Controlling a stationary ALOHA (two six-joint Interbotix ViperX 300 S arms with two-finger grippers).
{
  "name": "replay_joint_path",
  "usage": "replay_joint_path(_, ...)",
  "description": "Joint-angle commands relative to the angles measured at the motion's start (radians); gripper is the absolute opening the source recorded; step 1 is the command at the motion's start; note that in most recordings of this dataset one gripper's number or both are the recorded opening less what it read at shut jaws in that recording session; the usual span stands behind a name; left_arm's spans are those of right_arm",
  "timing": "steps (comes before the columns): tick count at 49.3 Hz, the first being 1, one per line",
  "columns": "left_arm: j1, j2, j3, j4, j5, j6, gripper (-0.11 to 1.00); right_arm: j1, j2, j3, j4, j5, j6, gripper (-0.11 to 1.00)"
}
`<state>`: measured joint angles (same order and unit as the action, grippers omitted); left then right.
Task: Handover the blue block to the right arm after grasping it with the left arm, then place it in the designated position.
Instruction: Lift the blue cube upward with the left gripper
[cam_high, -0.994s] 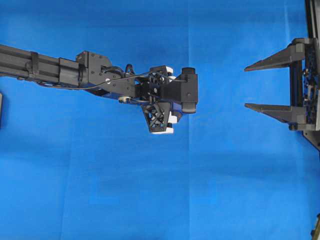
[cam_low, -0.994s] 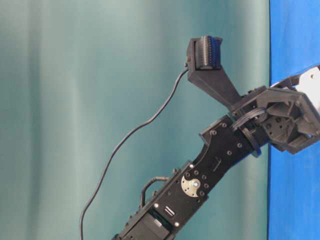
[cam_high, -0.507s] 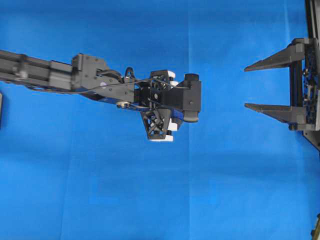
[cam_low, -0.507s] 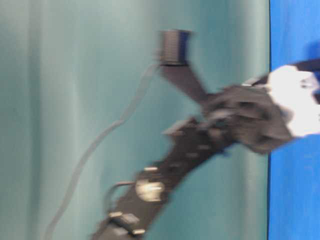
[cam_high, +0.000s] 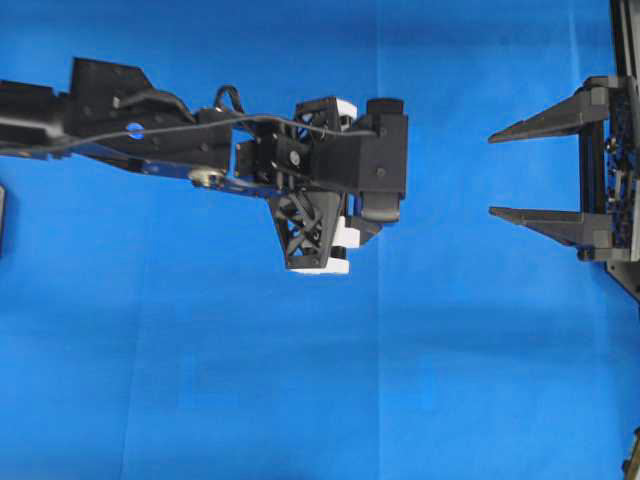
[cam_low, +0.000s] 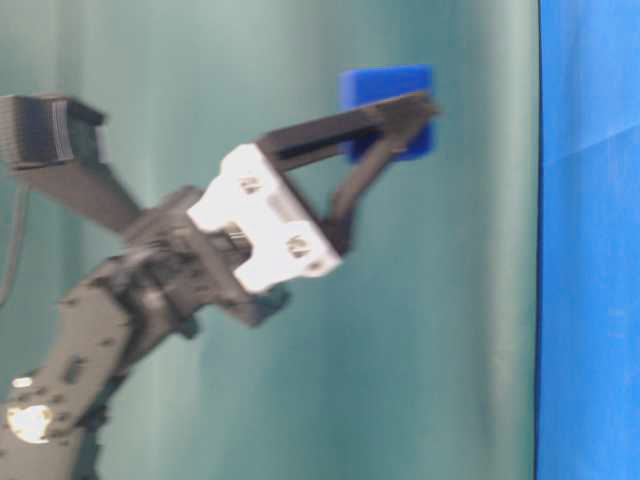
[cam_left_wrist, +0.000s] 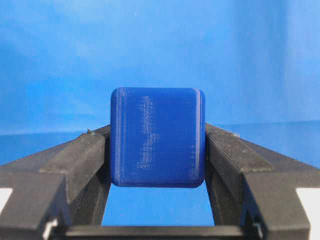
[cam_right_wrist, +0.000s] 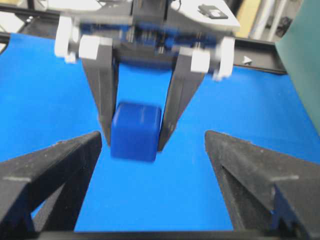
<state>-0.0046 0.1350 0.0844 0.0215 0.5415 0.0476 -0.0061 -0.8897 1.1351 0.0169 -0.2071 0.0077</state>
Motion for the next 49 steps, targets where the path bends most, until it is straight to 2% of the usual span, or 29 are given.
replay_joint_path(1,-0.003,-0.048,-0.052,0.0,0.029,0.002,0.46,0.0,0.006,-0.021,0.003,-0.003,0.002,0.98)
replay_joint_path(20,-0.002,-0.08,-0.123,0.002,0.109,0.005,0.46,0.0,0.006,-0.021,0.002,-0.002,0.002,0.97)
replay_joint_path(49,0.006,-0.091,-0.129,0.002,0.123,0.006,0.46,0.0,0.009,-0.021,0.003,-0.003,0.0,0.98)
